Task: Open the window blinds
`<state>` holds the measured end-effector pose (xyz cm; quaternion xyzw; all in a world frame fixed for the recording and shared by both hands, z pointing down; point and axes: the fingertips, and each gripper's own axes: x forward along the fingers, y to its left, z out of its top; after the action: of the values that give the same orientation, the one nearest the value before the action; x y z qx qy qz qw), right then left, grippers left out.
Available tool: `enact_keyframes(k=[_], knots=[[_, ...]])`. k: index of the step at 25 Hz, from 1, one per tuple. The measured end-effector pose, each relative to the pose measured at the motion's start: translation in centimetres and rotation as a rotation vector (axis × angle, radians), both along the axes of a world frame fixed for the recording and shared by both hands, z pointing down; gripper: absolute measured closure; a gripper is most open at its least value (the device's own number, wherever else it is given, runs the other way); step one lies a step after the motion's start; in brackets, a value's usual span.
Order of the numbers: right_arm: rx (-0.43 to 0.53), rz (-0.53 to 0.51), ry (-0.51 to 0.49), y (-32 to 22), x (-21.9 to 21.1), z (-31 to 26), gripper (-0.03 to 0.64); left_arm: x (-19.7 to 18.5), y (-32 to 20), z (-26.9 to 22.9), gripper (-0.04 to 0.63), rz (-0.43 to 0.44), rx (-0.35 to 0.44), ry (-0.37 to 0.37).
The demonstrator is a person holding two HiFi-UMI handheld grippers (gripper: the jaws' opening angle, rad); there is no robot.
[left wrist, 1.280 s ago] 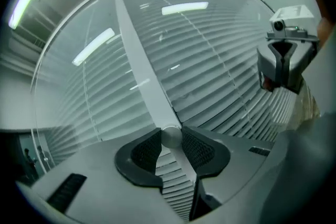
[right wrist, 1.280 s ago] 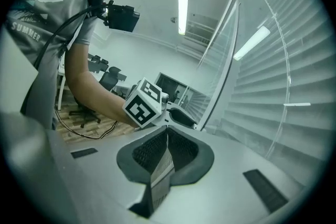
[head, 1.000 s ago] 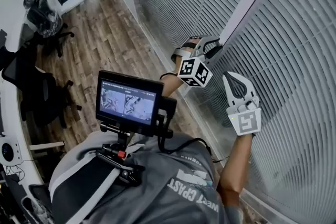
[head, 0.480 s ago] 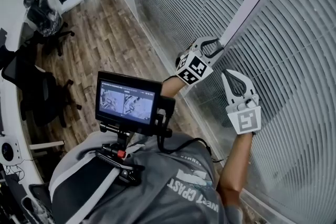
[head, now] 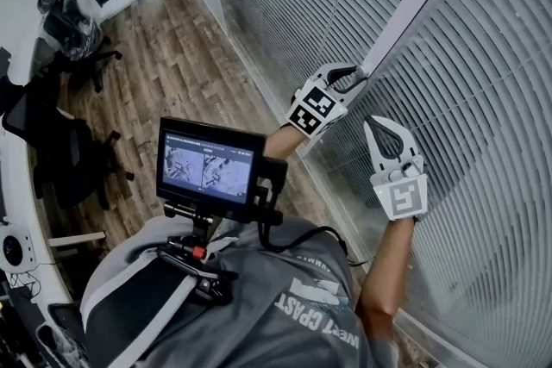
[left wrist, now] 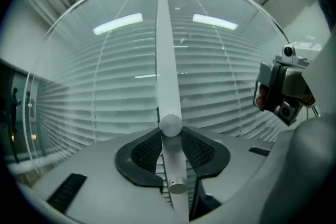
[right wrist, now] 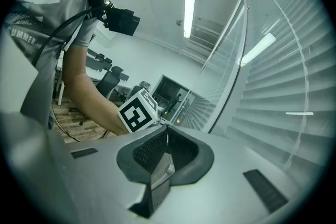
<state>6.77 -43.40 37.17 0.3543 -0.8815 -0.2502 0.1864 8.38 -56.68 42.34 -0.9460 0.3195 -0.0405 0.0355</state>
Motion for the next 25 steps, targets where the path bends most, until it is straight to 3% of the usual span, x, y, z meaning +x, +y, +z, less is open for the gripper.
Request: enact_keyframes(k=[6,11,13,14,16,20,22,25], knots=[[-0.015,-0.001,-0.013,-0.2,-0.2,0.5,0.614,-0.3,-0.5,0.7,0.495,-0.091,0.342,-0.368],[-0.023,-0.001,0.002,-0.3,-0.3,0.8,0.614,-0.6,-0.8,0.6,0.512,-0.154,0.577,-0.612],[-0.024,-0.001,-0.002,-0.3,-0.4,0.9,0.614,-0.8,-1.2,0.8,0.565,-0.171,0.623,-0.678],[-0.025,-0.001,-0.005,-0.3,-0.4,0.9,0.614,-0.8,-1.3,1.1,0.594,-0.161,0.6,-0.673],[-0.029,0.001,-0.002,-0.2,-0.3,1.0,0.614,-0.7,-1.1,1.7,0.589,-0.118,0.488,-0.592],[-0.032,0.008,0.001,-0.2,0.2,1.1,0.614,-0.9,0.0,1.0,0.438,-0.036,0.198,-0.26],[-0.04,0.018,-0.01,-0.3,0.6,1.2,0.614,-0.7,0.5,0.1,0.436,-0.008,0.131,-0.16],[-0.045,0.023,-0.015,-0.4,0.8,1.3,0.614,0.1,0.8,-0.9,0.436,0.012,0.102,-0.126]])
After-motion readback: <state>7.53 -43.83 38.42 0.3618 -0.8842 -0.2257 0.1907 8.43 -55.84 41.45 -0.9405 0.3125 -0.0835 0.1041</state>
